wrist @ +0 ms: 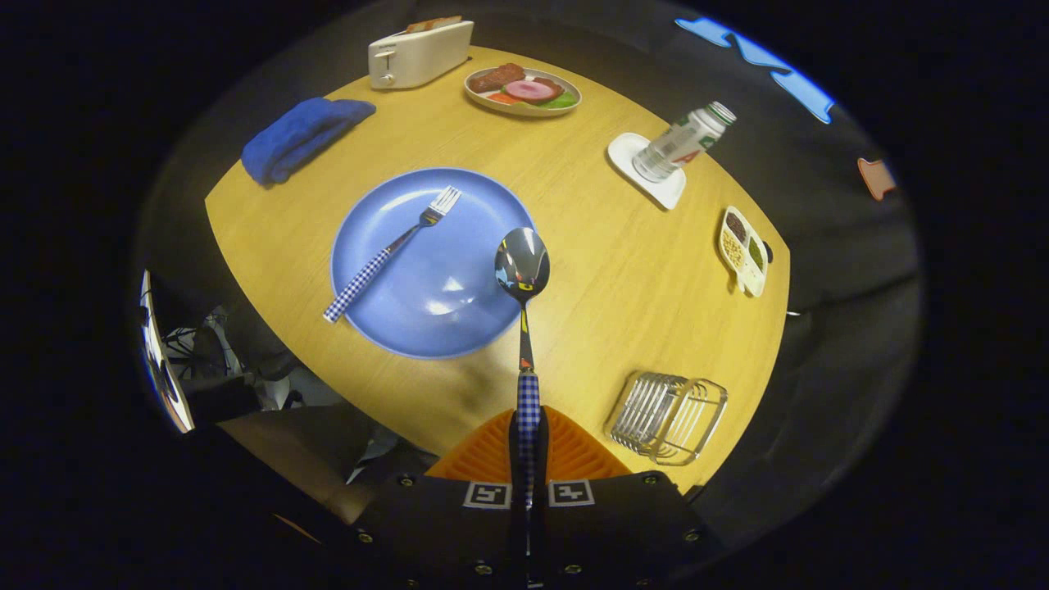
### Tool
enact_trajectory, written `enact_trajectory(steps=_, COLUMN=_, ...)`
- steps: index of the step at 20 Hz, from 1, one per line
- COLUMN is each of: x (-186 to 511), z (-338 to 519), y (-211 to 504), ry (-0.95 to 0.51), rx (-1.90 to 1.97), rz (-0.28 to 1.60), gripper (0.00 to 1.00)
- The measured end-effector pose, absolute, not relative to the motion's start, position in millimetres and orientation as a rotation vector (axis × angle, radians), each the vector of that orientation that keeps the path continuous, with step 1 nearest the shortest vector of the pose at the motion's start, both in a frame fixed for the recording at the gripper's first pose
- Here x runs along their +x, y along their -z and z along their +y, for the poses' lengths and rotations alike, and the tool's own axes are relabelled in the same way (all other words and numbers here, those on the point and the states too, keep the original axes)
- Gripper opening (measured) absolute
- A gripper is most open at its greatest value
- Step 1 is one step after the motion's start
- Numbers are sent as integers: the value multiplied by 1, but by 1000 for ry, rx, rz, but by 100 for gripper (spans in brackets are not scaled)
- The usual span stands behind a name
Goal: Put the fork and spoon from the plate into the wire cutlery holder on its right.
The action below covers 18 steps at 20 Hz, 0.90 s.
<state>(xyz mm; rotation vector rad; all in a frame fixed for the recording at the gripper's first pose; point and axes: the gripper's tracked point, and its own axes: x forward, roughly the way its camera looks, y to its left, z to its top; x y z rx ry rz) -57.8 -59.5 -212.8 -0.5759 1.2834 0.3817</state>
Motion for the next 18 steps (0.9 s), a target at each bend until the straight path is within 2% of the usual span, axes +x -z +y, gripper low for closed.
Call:
enact_trajectory(steps=9, x=-76, z=-148, y=173, ry=-202, rx=-518, rz=1326, gripper=2)
enact_trajectory(steps=18, x=-86, z=-218, y=171, ry=-141, rx=-571, rz=1448, gripper=2)
